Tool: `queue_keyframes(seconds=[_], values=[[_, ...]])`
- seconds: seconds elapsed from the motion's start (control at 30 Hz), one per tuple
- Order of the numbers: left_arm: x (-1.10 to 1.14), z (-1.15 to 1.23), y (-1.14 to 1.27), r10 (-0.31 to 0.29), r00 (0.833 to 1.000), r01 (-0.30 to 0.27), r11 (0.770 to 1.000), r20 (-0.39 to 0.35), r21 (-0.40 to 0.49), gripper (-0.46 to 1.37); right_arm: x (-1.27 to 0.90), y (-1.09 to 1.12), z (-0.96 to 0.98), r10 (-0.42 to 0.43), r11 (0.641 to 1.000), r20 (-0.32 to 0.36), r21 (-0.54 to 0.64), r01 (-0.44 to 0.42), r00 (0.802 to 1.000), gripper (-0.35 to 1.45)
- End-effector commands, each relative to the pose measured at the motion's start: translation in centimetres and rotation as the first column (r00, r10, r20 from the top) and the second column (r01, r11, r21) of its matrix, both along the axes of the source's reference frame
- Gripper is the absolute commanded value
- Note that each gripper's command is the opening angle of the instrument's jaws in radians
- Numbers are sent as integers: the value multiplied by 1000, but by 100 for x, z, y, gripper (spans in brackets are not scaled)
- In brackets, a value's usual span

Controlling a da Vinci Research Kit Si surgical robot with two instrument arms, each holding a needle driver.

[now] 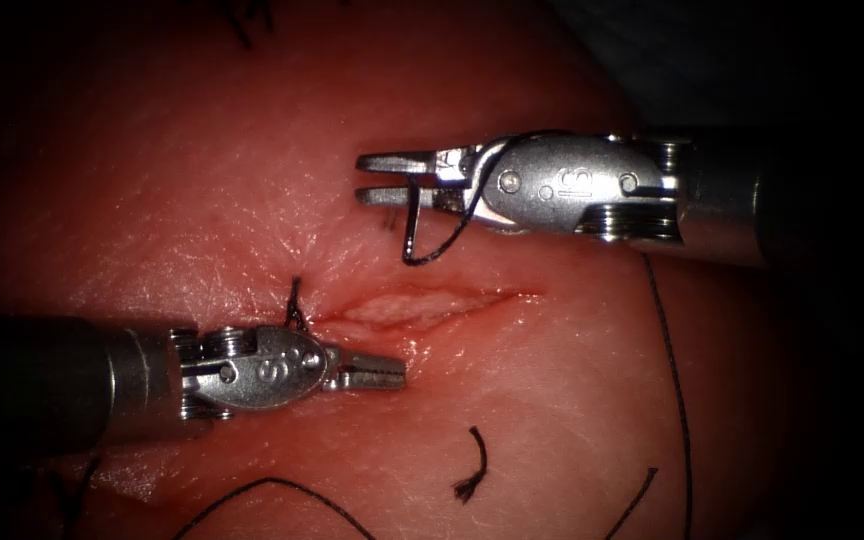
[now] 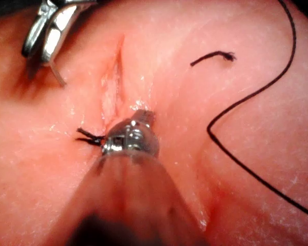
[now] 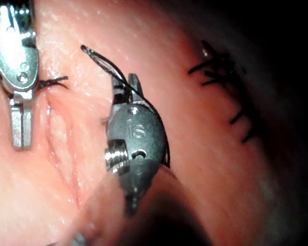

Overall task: Wound Closure
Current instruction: Use the right gripper to throw the needle through the top of the wound

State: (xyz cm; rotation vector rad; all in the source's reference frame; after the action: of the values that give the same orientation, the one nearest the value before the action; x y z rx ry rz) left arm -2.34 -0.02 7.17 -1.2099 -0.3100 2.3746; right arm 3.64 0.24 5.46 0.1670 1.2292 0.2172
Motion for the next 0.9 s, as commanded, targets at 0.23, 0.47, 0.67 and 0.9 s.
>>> queue_keyframes(seconds=[0.23, 0.47, 0.67, 0.9], values=[[0, -1, 0, 1, 1000, -1, 1000, 1, 2, -35, 6, 10, 6, 62, 976, -19, 212, -56, 998, -35], [1, -1, 0, 2, 1000, -2, 1000, 2, 2, -35, 16, 11, 12, 99, 932, -65, 356, -69, 993, -35], [3, -1, 0, 3, 1000, -3, 1000, 2, 2, -35, 28, -6, 18, 143, 852, -59, 515, -93, 988, -35], [3, -1, 0, 3, 1000, -3, 1000, 3, 3, -35, 28, -27, 24, 200, 714, 0, 685, -146, 980, -35]])
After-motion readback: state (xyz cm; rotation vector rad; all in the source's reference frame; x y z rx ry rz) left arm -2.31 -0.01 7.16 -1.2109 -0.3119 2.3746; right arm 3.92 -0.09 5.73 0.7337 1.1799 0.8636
